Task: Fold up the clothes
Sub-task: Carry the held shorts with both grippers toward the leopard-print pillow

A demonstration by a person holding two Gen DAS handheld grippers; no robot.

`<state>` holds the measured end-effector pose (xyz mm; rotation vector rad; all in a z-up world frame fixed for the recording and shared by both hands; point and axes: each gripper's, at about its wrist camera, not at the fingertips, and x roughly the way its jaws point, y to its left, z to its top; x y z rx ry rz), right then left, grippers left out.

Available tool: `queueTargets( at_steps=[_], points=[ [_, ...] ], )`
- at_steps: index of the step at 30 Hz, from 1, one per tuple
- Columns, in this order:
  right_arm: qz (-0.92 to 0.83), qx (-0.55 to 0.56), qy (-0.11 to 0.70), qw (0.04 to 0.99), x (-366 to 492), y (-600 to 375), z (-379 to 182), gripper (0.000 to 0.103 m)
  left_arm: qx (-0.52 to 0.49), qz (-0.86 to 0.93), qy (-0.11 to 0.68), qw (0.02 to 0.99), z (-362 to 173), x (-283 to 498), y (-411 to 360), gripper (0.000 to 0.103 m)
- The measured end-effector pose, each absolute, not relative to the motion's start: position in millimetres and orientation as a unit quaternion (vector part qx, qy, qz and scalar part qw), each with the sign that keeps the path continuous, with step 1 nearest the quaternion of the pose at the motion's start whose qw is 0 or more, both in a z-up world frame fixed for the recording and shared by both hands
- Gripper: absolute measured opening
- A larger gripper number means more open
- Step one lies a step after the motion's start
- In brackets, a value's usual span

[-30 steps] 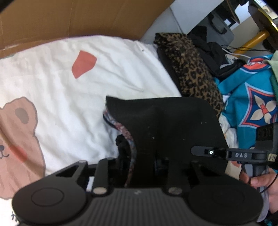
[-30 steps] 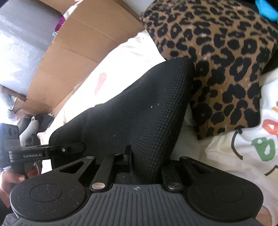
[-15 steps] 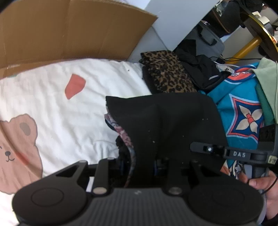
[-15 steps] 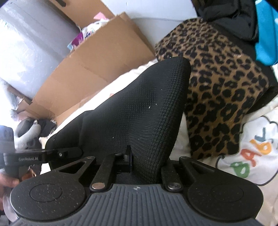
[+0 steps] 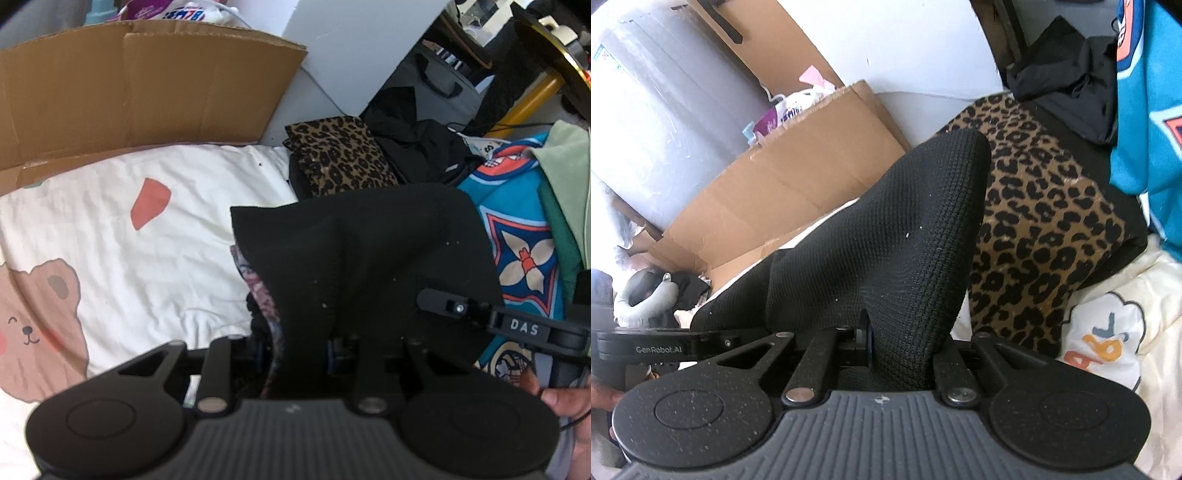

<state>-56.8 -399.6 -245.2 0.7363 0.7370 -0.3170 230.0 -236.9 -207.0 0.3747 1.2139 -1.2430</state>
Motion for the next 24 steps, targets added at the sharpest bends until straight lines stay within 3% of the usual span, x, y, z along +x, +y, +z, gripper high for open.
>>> queueTargets(
  at_steps=[24],
  points=[
    [-0.204,0.307,0.314,0.875,-93.4,-469.4,-213.6,0.009,0.153,-0.532,0.541,0.633,-203.5,154.1,-313.1,0.031]
  ],
)
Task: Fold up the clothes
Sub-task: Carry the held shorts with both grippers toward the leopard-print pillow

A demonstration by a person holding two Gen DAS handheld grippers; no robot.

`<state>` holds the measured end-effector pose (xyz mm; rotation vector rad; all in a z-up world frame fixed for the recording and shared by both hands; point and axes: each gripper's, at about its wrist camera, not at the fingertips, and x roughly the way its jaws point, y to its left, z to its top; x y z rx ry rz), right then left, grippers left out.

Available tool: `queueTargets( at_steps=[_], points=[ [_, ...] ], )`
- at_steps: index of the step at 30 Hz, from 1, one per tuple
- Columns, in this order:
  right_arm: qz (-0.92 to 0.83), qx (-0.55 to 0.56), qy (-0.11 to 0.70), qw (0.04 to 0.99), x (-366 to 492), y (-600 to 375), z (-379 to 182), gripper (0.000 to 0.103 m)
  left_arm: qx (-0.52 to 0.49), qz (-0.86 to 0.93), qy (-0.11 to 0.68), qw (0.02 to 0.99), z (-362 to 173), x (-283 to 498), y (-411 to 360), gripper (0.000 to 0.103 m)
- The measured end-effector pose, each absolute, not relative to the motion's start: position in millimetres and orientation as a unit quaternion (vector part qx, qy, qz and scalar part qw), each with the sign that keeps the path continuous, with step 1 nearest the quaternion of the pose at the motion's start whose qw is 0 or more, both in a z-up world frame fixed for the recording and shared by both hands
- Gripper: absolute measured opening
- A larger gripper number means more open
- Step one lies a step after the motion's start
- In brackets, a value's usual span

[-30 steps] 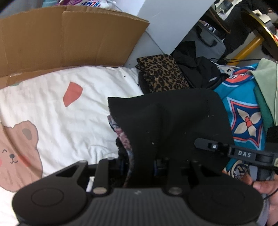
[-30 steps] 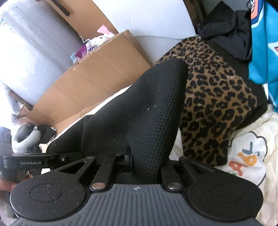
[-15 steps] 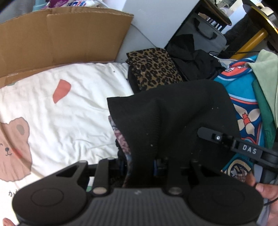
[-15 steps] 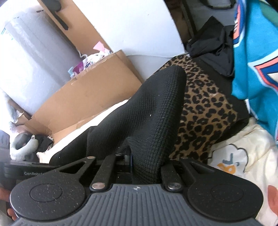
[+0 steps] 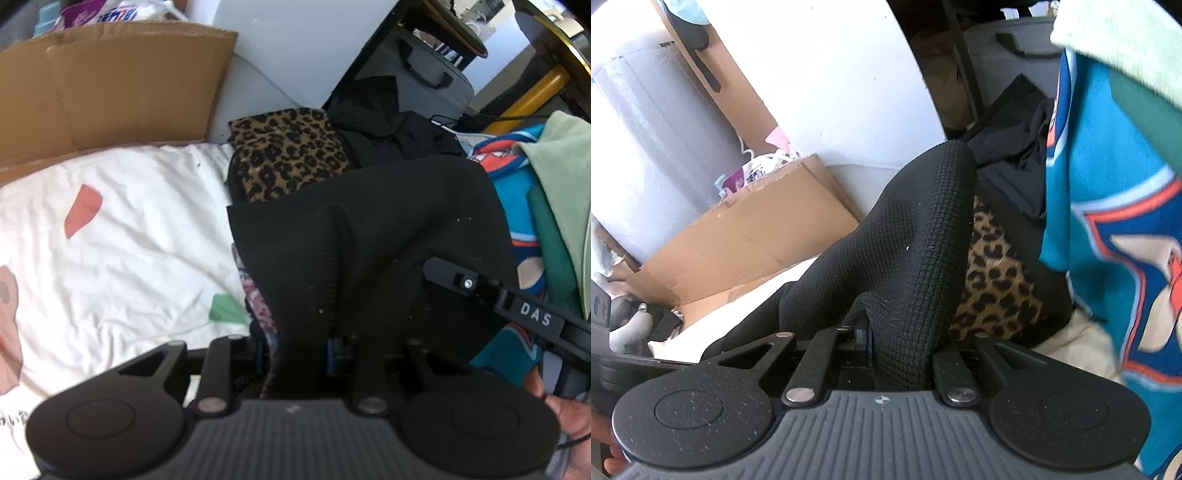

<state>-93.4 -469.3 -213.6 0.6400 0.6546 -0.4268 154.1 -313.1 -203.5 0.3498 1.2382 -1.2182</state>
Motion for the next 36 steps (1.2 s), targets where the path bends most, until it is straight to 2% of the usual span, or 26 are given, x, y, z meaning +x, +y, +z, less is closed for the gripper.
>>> queueTargets(
  at_steps=[16,25,36],
  points=[
    [-0.201,0.245,0.318,0.894,-62.2,-529.9,-186.9,0.009,0.087,-0.526,0.535,0.655,-194.2,156.9,-359.8,0.030],
    [-0.200,0.250,0.351,0.880,-25.2,-571.4,-216.9,0.009,0.073,-0.508,0.559,0.651,-218.0,169.3,-391.4,0.030],
    [-0.183,0.214,0.400,0.872,19.7,-601.4,-225.4,0.009,0.038,-0.495,0.595,0.632,-241.2,188.3,-414.7,0.030]
  ],
)
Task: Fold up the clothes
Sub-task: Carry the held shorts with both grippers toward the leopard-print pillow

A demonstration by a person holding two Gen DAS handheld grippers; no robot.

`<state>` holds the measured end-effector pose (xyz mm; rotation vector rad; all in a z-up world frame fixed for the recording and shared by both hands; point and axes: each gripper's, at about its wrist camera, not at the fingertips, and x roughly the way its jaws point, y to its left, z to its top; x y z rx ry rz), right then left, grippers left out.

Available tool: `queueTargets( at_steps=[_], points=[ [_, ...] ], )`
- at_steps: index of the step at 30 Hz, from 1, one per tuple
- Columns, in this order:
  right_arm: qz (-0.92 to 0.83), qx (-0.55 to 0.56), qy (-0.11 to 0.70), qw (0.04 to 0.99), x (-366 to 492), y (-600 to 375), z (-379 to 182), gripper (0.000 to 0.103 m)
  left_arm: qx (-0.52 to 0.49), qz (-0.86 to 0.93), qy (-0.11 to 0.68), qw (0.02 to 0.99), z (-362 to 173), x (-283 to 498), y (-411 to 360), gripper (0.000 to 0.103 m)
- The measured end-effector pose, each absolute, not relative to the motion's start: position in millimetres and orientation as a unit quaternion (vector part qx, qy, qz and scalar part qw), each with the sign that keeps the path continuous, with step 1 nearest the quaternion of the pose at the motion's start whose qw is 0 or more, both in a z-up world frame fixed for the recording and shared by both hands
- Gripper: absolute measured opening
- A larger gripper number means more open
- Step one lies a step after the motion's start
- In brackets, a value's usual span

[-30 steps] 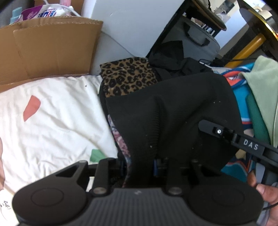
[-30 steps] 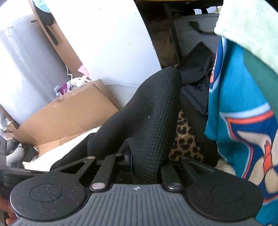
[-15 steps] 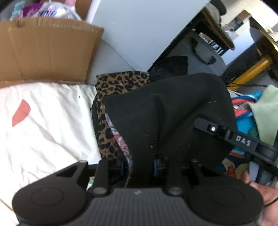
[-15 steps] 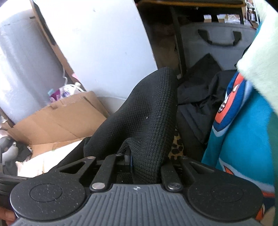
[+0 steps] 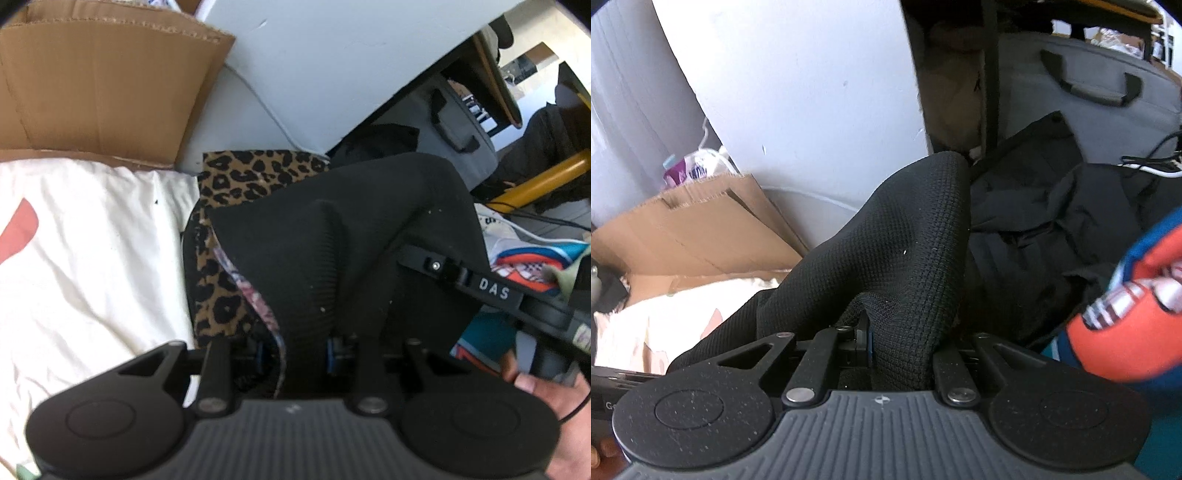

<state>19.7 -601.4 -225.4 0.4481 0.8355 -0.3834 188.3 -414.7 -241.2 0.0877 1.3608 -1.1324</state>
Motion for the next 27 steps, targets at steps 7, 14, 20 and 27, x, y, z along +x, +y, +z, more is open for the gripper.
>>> queueTargets(
  at_steps=[7,14,20,27],
  points=[
    [-0.171,0.201,0.426,0.866,50.0,-609.8,-252.2,0.010,0.040,-0.487,0.589,0.643,-263.1,196.8,-420.7,0.030],
    [-0.165,0.217,0.430,0.861,73.6,-624.9,-272.2,0.012,0.044,-0.476,0.586,0.654,-274.2,206.0,-430.2,0.030],
    [-0.195,0.190,0.436,0.858,79.2,-636.9,-268.5,0.036,0.041,-0.473,0.585,0.658,-279.5,206.7,-435.8,0.030],
    [-0.208,0.135,0.465,0.850,92.7,-635.3,-263.8,0.037,0.040,-0.477,0.580,0.659,-282.0,206.7,-435.4,0.031]
  ],
)
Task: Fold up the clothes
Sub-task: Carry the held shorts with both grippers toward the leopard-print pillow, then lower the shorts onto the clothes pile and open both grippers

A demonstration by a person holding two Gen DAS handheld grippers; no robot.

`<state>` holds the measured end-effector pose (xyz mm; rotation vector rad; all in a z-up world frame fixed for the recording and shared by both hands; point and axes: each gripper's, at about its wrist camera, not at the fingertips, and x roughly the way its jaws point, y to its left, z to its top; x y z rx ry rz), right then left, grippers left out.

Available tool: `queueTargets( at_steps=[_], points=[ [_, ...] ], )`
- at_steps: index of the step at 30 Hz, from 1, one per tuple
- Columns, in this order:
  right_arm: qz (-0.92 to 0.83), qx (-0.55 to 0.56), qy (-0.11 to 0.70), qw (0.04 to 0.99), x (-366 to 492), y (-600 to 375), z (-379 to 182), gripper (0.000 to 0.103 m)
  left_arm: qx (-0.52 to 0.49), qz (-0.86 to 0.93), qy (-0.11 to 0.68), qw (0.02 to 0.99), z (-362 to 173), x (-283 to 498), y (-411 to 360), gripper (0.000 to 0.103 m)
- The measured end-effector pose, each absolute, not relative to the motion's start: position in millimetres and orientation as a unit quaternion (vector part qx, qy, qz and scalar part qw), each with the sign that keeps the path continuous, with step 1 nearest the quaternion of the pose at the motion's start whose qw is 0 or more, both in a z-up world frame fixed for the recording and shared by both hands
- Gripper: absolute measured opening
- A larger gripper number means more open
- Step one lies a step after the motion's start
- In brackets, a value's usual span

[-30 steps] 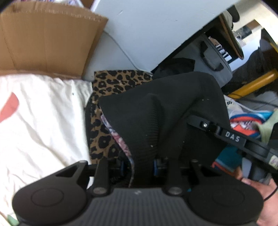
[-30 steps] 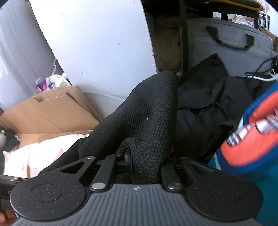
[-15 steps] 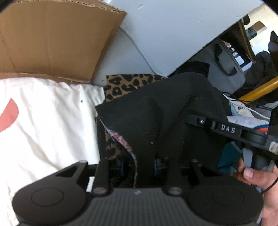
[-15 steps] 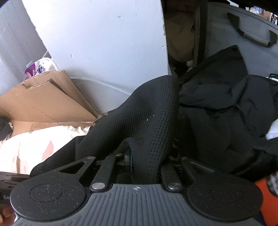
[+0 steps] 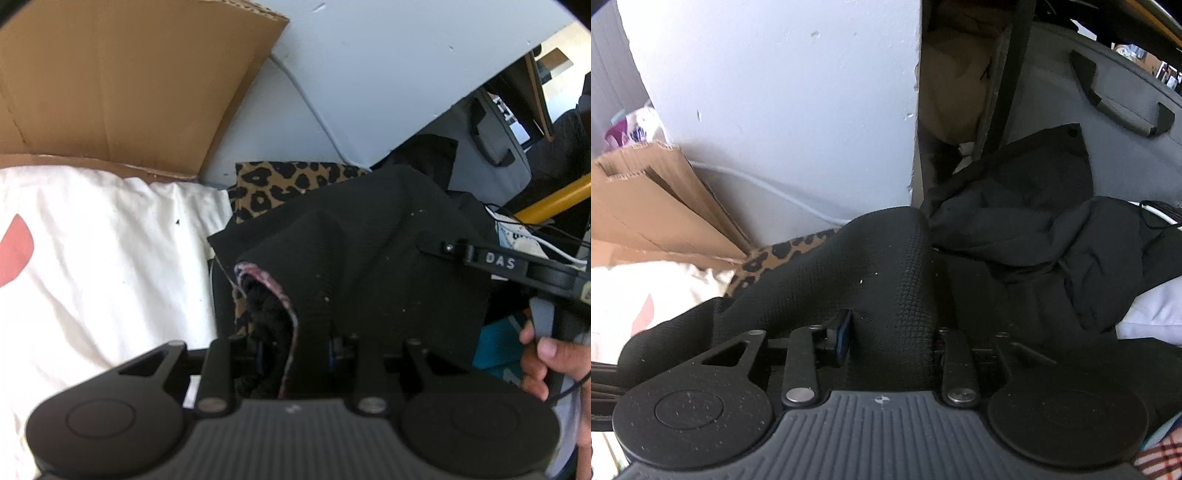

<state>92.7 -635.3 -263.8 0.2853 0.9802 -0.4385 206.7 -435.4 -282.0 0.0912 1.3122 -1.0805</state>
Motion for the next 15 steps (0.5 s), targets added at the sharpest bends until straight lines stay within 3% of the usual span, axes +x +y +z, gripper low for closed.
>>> queueTargets(
  at_steps=[6,15],
  points=[
    [-0.246,0.174,0.463,0.834,85.1,-651.6,-253.0,0.048,0.035,-0.473,0.578,0.664,-285.5,205.4,-432.8,0.031],
    [-0.275,0.192,0.414,0.846,62.2,-656.1,-226.5,0.049,0.037,-0.475,0.569,0.670,-287.6,198.4,-431.4,0.031]
  ],
)
